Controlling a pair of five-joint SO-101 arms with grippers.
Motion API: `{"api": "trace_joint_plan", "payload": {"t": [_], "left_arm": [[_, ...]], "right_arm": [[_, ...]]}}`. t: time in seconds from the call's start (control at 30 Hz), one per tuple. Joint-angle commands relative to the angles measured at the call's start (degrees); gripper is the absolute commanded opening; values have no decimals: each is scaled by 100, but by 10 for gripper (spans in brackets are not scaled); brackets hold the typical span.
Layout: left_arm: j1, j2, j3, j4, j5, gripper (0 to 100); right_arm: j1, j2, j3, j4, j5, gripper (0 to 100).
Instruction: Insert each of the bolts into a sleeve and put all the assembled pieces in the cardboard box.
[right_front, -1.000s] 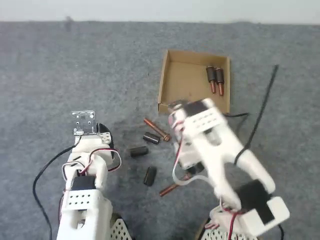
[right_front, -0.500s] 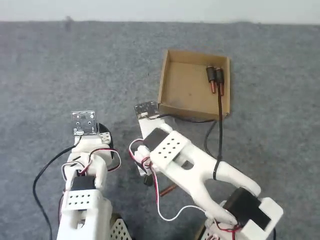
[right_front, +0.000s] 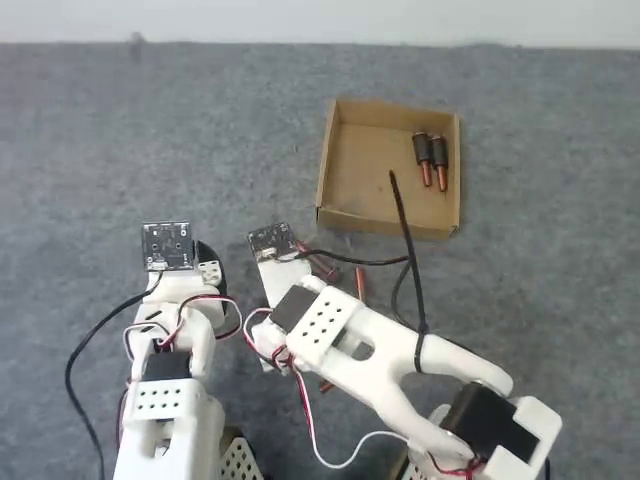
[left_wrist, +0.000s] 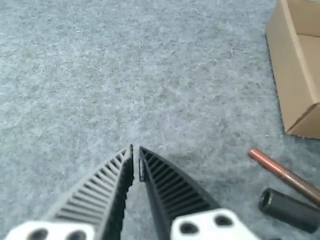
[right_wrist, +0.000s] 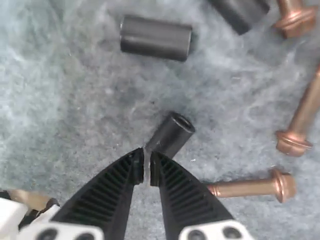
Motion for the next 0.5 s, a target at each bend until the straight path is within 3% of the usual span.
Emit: {"api": "trace_joint_plan", "payload": {"t": [0.0, 0.17, 0.33, 0.47], "left_arm": [[44, -132, -66, -185, -53, 19], [44, -132, -66, -185, -53, 19], [44, -132, -66, -185, -53, 19], [44, -132, -66, -185, -53, 19]], "right_arm": [[-66, -303, -44, -75, -70, 7], [-22, -303, -35, -110, -70, 9], [101, -303, 70, -101, -88, 114], [127, -303, 167, -321, -176, 101]]}}
